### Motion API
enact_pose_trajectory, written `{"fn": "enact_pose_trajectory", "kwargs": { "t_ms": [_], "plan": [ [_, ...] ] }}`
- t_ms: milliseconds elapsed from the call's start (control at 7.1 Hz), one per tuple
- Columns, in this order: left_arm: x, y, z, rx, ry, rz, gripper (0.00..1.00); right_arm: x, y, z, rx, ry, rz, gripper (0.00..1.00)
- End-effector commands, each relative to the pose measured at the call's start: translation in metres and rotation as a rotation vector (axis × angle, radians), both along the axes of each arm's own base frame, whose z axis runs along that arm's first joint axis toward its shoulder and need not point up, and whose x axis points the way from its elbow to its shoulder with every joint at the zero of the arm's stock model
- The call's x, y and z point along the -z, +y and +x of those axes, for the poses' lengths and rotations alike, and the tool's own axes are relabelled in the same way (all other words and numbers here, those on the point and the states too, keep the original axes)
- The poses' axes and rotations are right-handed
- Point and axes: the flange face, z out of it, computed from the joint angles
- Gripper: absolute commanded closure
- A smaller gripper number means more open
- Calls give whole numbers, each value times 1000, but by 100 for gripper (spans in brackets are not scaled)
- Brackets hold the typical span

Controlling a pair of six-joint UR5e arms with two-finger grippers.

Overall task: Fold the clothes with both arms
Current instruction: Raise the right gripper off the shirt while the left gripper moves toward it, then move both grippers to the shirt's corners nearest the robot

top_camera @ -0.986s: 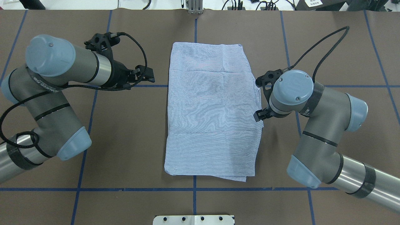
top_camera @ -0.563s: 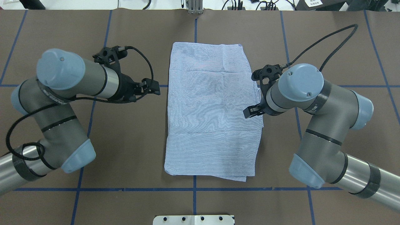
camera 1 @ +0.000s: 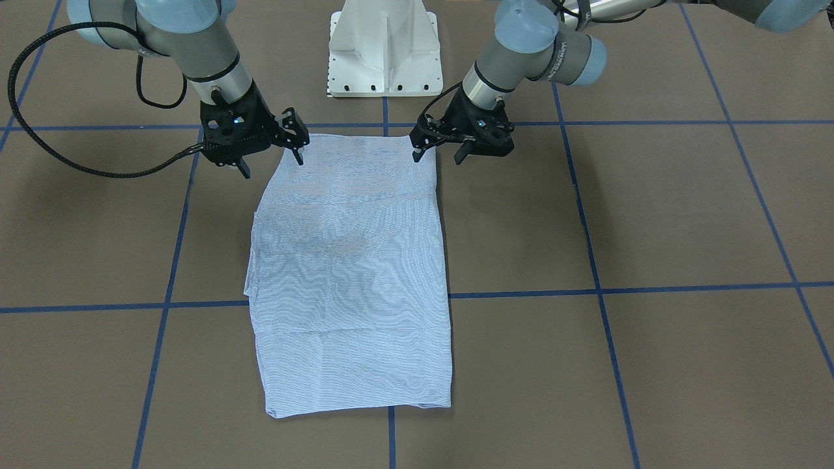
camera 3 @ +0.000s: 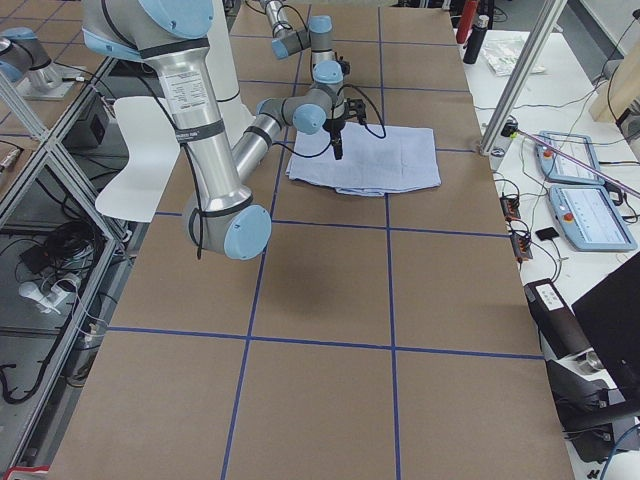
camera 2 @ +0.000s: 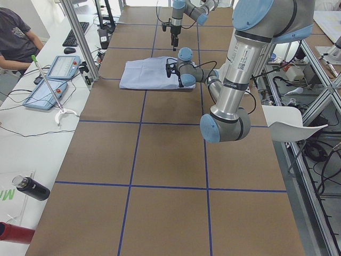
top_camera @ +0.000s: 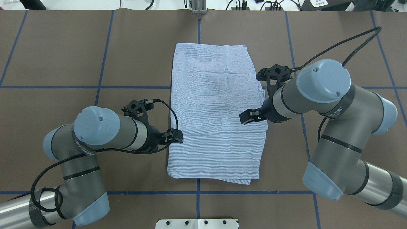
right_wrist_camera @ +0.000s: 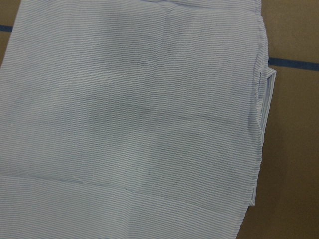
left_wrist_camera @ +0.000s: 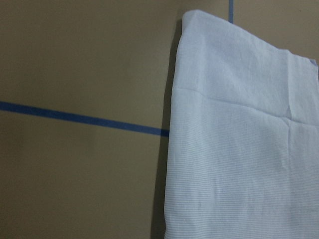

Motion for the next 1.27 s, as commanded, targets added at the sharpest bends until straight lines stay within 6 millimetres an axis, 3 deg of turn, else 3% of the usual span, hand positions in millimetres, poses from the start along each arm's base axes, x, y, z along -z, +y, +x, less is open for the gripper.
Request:
{"fn": "enact_pose_trajectory", "kwargs": {
  "t_ms": [0, 422, 845, 986, 1126],
  "plan": [
    [-12, 29, 22, -49, -26, -15, 9, 5, 2, 1, -5, -22, -16, 0],
    [-13, 40, 30, -69, -29, -16, 40, 3, 1, 2, -8, -19, -17, 0],
    [-21, 41, 44, -79, -50, -24, 44, 1, 1, 1, -8, -16, -20, 0],
    [-21, 41, 44, -79, -51, -24, 66, 1, 1, 1, -8, -16, -20, 0],
    [-22, 41, 42, -78, -52, -25, 95, 0, 1, 1, -8, -13, -22, 0]
  ]
}}
